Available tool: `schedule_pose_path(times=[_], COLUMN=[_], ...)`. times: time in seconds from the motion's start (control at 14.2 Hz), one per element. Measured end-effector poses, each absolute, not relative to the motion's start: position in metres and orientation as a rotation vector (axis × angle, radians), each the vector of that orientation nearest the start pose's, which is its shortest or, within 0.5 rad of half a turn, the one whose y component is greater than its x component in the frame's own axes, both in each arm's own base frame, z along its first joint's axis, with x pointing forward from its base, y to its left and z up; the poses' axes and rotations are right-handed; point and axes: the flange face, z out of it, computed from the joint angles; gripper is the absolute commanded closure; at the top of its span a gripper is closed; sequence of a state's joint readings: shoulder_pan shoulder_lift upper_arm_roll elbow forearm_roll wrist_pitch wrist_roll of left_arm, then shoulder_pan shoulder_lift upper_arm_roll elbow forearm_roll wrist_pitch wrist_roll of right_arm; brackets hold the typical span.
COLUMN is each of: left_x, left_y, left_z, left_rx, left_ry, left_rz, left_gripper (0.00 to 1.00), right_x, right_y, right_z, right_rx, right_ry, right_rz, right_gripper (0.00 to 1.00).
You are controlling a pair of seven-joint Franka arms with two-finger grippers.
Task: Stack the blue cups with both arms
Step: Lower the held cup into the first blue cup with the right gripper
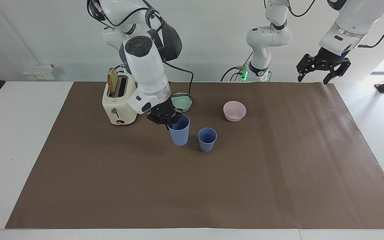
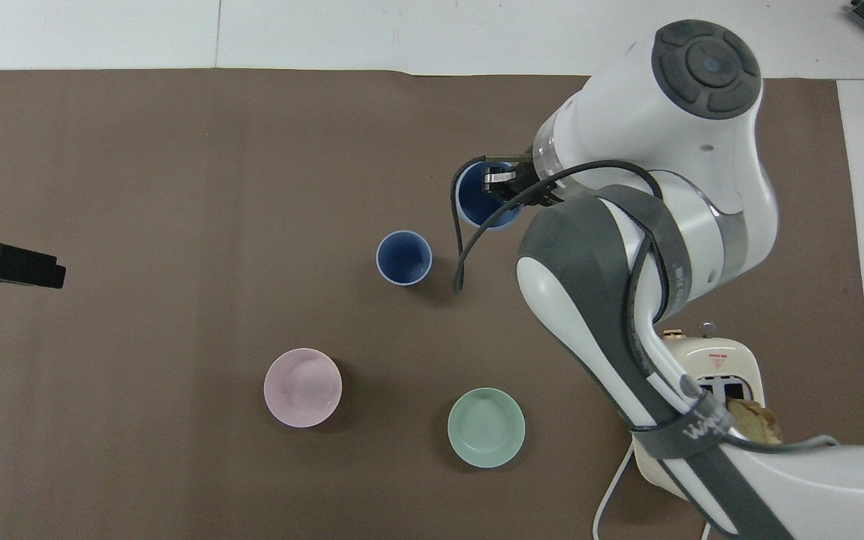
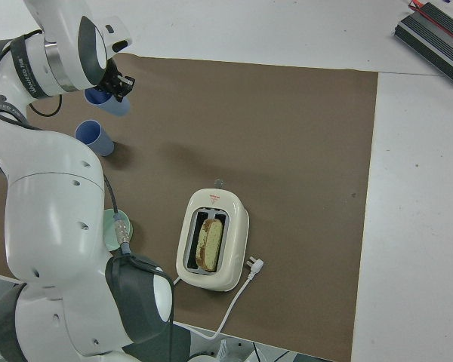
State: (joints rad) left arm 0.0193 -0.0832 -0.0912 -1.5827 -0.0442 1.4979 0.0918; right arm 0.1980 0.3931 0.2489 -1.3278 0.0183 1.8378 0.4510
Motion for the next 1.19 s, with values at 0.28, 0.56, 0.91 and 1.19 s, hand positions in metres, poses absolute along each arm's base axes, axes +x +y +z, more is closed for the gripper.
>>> schedule_pose_path(times=[0.28, 0.56, 0.91, 1.19], left_x=[0.519, 0.519, 0.519, 0.519], left_y=[-0.045, -0.045, -0.045, -0.045], left_z=[0.657, 0.657, 0.657, 0.657], left_rx=[-3.167, -3.167, -3.167, -3.167], left_ry=[0.264, 0.264, 0.264, 0.264], left_rz=[0.002, 0.002, 0.002, 0.002], left_gripper=[0.00, 0.00, 0.00, 0.00], right_x=[0.626, 0.609, 0.601, 0.604], right_y=[0.304, 0.342, 0.369, 0.368], right_z=[0.533, 0.523, 0.499, 0.484], right_rx=[-2.965, -2.963, -2.971, -2.980], right_ry=[-0.022, -0.111, -0.114, -0.109], right_rz=[-0.120, -0.092, -0.037, -0.007], right_gripper=[1.00, 1.00, 1.00, 1.00])
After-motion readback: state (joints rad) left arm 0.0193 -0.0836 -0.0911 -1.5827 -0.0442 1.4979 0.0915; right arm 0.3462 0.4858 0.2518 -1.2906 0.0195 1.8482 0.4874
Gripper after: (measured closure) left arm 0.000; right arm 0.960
